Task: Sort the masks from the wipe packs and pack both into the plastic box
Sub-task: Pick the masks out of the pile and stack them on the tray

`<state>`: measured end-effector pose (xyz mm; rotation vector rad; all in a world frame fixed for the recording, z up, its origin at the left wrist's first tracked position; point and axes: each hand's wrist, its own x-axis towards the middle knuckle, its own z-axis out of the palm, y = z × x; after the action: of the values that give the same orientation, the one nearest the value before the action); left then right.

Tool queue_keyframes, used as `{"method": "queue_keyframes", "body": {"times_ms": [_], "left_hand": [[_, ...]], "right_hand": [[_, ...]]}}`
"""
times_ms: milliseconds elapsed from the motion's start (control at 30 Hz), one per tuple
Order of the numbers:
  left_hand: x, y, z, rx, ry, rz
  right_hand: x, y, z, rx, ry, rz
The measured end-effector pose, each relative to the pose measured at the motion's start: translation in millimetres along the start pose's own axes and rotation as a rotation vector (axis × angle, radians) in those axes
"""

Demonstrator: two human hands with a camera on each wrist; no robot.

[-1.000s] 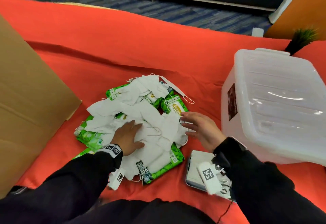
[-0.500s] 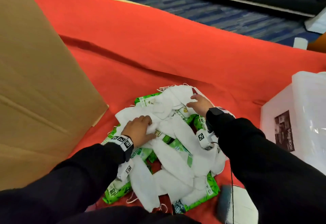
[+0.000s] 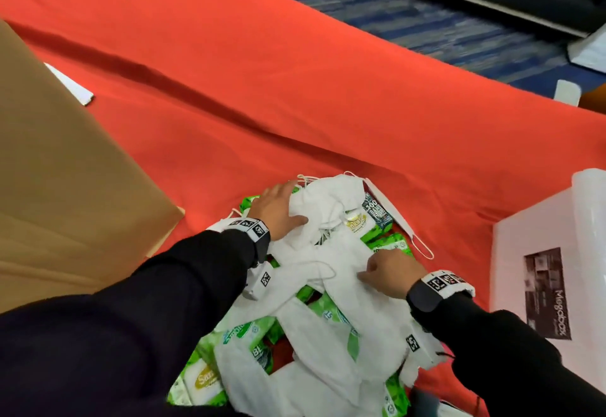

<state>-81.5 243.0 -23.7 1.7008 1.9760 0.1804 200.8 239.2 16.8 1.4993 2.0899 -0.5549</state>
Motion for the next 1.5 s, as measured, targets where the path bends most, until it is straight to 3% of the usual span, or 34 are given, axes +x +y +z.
{"method": "queue_keyframes", "body": {"times_ms": [133,233,300,400,533,633,700,833,900,933,1000,1067,1133,1200,1267,1400,1500], "left_hand": [[-2.1,5.3,10.0,0.156,0.026,0.017],[-20.3,4.1,7.4,-0.079,-0.072,0.140],[-37.2,1.4,-0.6,-0.137,-0.142,0.215],[-61.1,-9.6,-13.6,-0.179,-0.131,0.259],[-84.1,-31.7,-31.9,-0.367,-0.051,0.194],[-96.1,-51.4,-39.8,-0.543,-0.009,0.070],[-104.1,-61.2,-42.8,-0.665,0.019,0.002],[-124.1,-57.4,-50.0,-1.029,0.142,-0.085],[-134.1,-55.6,-51.2,-1.114,0.096,-0.120],[-136.9,-56.5,-49.5,-1.030,0.014,-0.131],[-138.9,-63.8,-39.7,-0.568,-0.133,-0.123],[-140.4,-65.9,-31.4,-0.221,-0.101,-0.164],[-141.0,-58.1,-30.3,-0.039,0.037,-0.219],[-137.6,-46.4,-30.5,0.061,0.174,-0.161],[-128.4,-30.5,-31.3,0.037,0.199,-0.028],[-109.4,17.1,-9.1,-0.042,-0.019,0.144],[-99.2,50.3,19.3,0.114,-0.099,0.191]], "right_hand": [[16.9,-13.8,-22.9,0.157,0.259,-0.096],[57.4,-31.4,-36.3,0.441,0.406,-0.161],[87.9,-40.4,-43.4,0.670,0.444,-0.028],[116.8,-51.0,-43.6,0.743,0.281,0.142],[117.5,-61.3,-28.8,0.452,0.018,-0.056],[100.2,-54.1,-15.1,0.458,0.032,-0.136],[86.1,-43.8,-12.3,0.640,0.121,-0.134],[47.1,-26.1,-24.9,1.253,0.203,-0.038],[24.4,-17.4,-31.5,1.460,0.176,0.025],[13.9,-13.0,-32.1,1.537,0.159,0.038],[-9.2,-5.3,-28.3,1.598,0.159,0.038],[-34.8,-2.0,-19.4,1.589,0.178,0.030],[-58.1,0.4,-7.4,1.595,0.190,0.041],[-76.5,2.9,5.8,1.619,0.209,0.070],[-87.6,6.3,17.4,1.723,0.244,0.124],[-111.9,9.9,34.7,1.910,0.320,0.192],[-131.1,8.1,41.6,1.932,0.322,0.188]]}}
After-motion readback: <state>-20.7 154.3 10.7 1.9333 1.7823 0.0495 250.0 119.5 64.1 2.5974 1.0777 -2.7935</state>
